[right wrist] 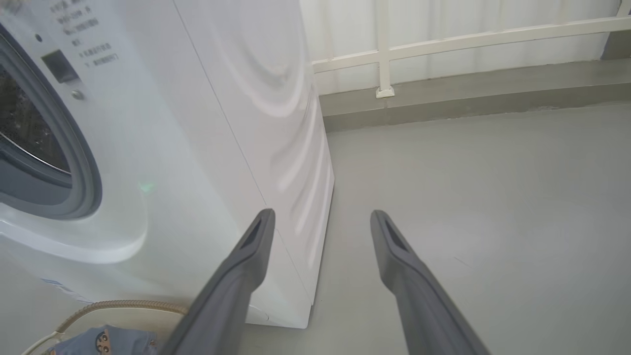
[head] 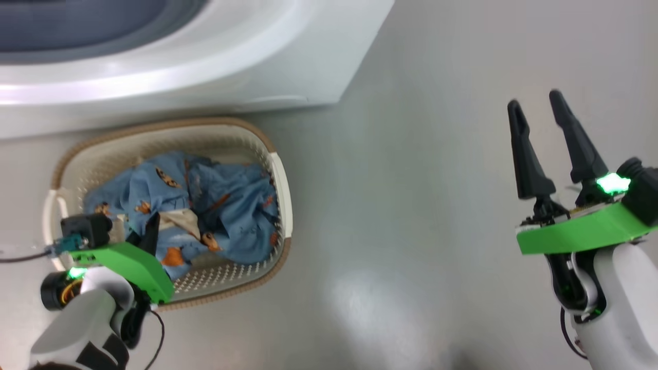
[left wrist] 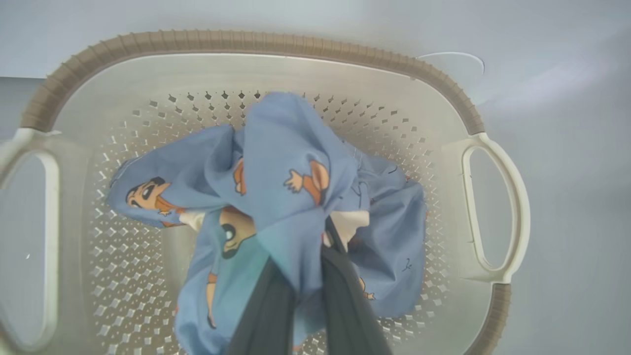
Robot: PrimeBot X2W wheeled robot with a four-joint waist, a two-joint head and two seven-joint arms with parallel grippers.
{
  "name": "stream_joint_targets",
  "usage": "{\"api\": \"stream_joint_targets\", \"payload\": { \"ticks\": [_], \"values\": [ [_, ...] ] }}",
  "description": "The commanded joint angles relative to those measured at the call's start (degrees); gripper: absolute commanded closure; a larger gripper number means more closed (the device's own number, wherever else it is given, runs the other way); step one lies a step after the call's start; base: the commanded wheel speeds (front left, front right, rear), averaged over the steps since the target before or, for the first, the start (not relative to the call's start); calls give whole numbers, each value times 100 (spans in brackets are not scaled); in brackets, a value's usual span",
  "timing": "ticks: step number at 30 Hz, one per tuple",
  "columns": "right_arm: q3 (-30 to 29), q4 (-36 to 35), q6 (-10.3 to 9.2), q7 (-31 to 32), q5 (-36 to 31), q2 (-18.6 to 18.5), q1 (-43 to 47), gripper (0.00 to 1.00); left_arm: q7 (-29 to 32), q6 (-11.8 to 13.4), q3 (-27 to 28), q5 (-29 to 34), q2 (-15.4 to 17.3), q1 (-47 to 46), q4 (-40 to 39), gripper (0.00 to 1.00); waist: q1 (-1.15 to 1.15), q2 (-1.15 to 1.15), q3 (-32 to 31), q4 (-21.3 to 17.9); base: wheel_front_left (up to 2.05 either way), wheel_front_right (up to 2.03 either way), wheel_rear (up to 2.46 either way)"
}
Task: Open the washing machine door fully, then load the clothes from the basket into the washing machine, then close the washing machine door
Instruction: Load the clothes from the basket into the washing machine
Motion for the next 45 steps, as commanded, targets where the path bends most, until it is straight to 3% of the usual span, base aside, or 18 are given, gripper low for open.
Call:
{"api": "stream_joint_targets", "payload": {
  "ticks": [1,6,13,29,45],
  "values": [
    [93,-88,43,-46,45,-77,258,0,-92,4,102,-43,202,165,-71,100,1,0,-400,111,0,0,0],
    [13,-42,43,-46,80,-145,464,0,-105,4,472,259,280,292,-405,100,1,0,-761,210,0,0,0],
    [-63,2,43,-46,123,-191,726,0,-106,4,1492,1135,249,812,-1055,100,1,0,-1263,312,0,0,0],
    [-172,92,43,-46,228,-285,1370,0,-107,13,3710,3114,-253,2278,-2826,100,1,0,-2290,492,0,0,0],
    [-279,75,43,-46,280,-401,1794,0,-107,6,4649,4072,-708,3427,-4711,100,1,0,-2807,558,0,0,0]
  ]
}}
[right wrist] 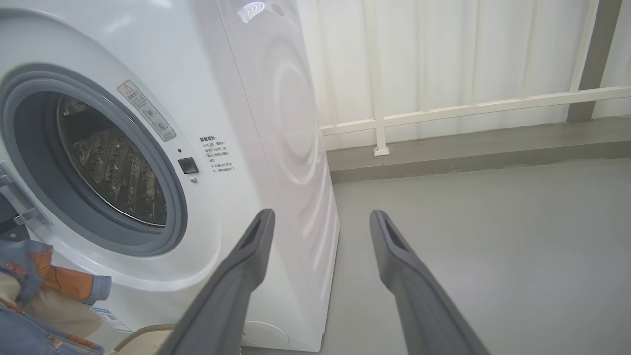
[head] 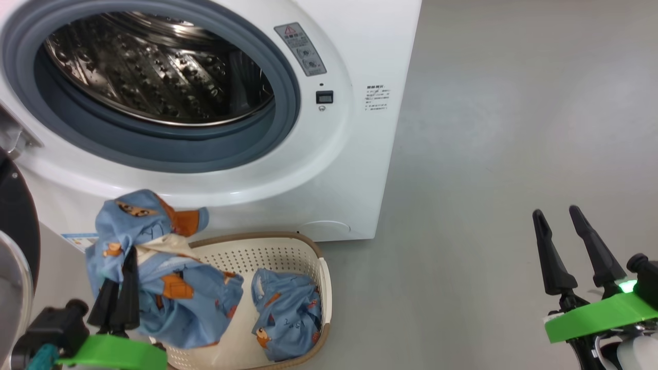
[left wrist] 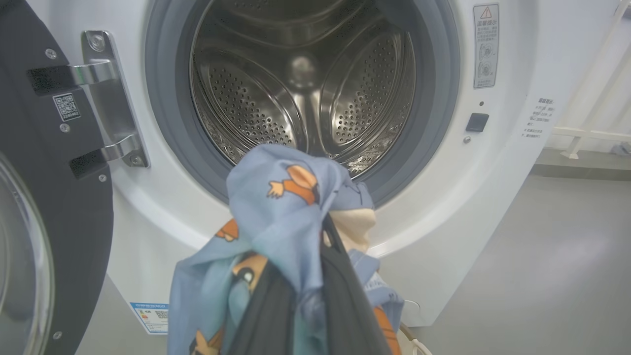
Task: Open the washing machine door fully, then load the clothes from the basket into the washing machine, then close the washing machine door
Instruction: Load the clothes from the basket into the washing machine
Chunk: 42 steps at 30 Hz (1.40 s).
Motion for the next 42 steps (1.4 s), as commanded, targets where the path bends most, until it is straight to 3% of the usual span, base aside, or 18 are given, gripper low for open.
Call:
{"api": "stream_joint_targets", "payload": {
  "ticks": [1,11,25,33,42],
  "values": [
    [76,-132,43,-46,66,-135,61,0,-62,5,234,63,92,-13,-229,100,0,0,-40,0,0,0,0],
    [31,-158,43,-46,70,-136,173,0,-62,5,511,321,-51,500,-1058,100,0,0,-107,31,0,0,0],
    [30,-191,43,-46,61,-84,200,0,-62,5,514,356,-103,521,-1212,100,0,0,-30,18,0,0,0],
    [17,-245,43,-46,34,-5,44,0,-62,5,423,345,20,-57,-1057,100,0,0,357,-36,0,0,0],
    [51,-282,43,-46,-13,174,-286,0,-62,5,414,277,211,-1308,-579,100,0,0,921,-164,0,0,0]
  ]
}}
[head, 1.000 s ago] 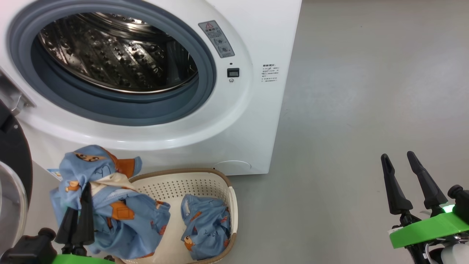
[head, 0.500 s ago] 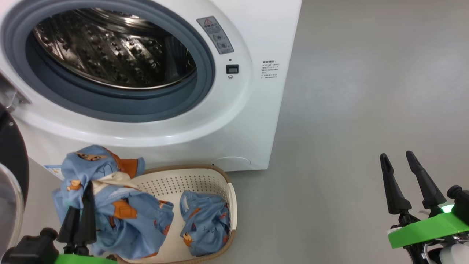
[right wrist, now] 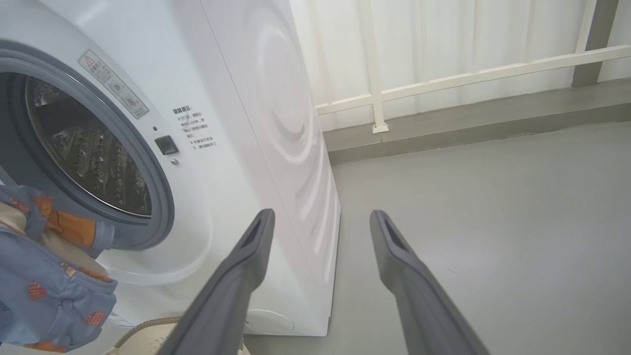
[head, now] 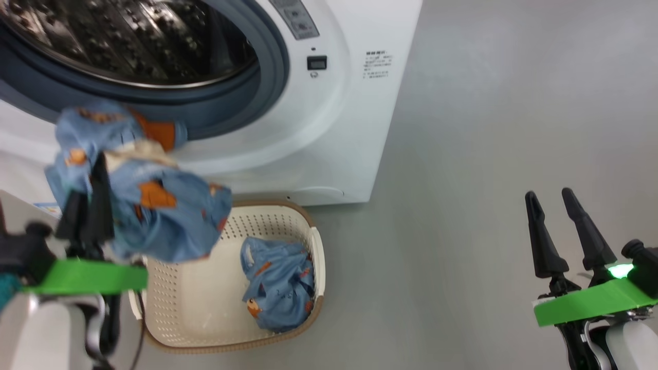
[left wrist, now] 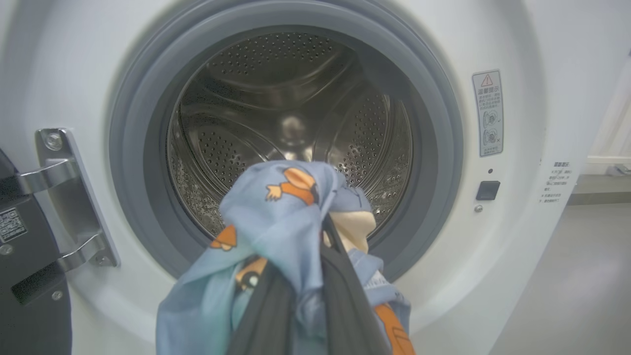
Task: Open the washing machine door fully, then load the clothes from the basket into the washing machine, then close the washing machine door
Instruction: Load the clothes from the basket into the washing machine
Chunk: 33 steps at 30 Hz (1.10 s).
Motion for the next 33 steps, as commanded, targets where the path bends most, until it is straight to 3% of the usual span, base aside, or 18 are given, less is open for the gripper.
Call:
{"api": "stream_joint_targets", "payload": {
  "ticks": [1,9,20,33],
  "values": [
    [87,-150,43,-46,-13,-64,-126,0,-52,5,190,-17,241,-333,-46,100,-1,0,244,-93,0,0,0],
    [191,-173,43,-46,-45,83,-508,0,-52,5,38,27,500,-1704,806,100,-1,0,766,-263,0,0,0],
    [375,-189,43,-46,-74,228,-1009,0,-52,5,-170,226,844,-3459,2655,100,-1,0,1402,-549,0,0,0],
    [611,-222,43,-46,-75,392,-1395,0,-52,4,-498,436,1204,-5021,4348,100,-1,0,1985,-902,0,0,0]
  ]
}}
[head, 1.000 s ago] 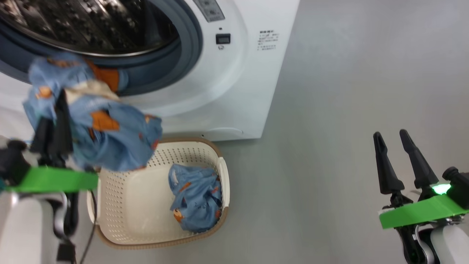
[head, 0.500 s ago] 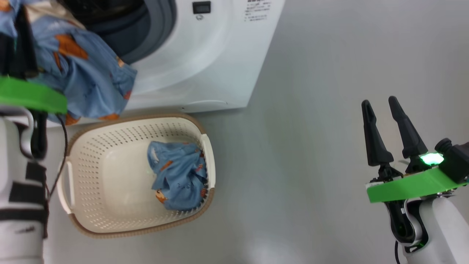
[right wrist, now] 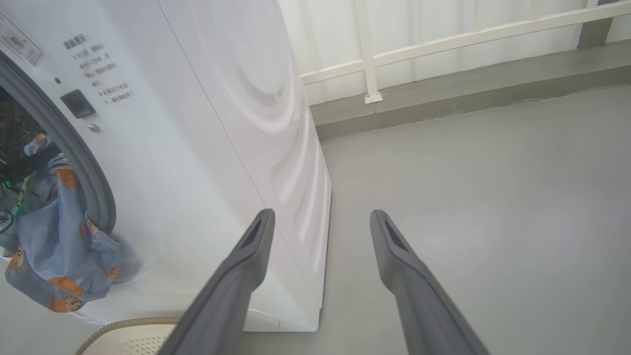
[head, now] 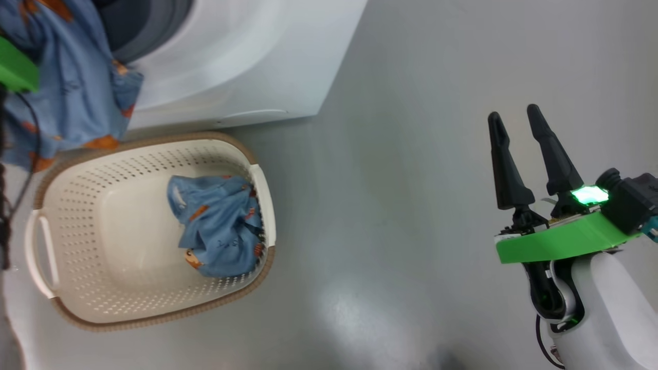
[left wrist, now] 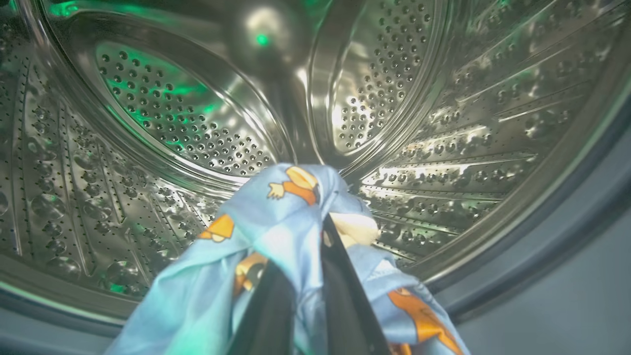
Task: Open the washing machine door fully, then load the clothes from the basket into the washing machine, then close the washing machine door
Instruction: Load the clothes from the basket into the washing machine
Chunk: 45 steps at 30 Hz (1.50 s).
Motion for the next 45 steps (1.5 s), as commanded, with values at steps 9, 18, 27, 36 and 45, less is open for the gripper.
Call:
{"api": "stream_joint_targets", "payload": {
  "ticks": [9,18,27,36,45],
  "values": [
    [273,-166,43,-46,-27,91,-93,0,-36,21,-6,168,596,-774,546,100,-1,0,437,-381,0,0,0],
    [336,-207,43,-46,-40,124,-152,0,-36,159,227,121,758,-1232,-77,100,-1,0,667,-478,0,0,0],
    [391,-235,43,-46,-51,170,-272,0,-36,212,760,267,735,-1025,-1705,100,-1,0,839,-500,0,0,0],
    [437,-256,43,-46,-49,194,-283,0,-36,70,649,527,661,-681,-1190,63,-1,0,857,-466,0,0,0],
    [474,-206,43,-46,-41,193,-235,0,165,14,224,496,631,-1108,423,0,-1,0,734,-399,0,0,0]
  ]
}}
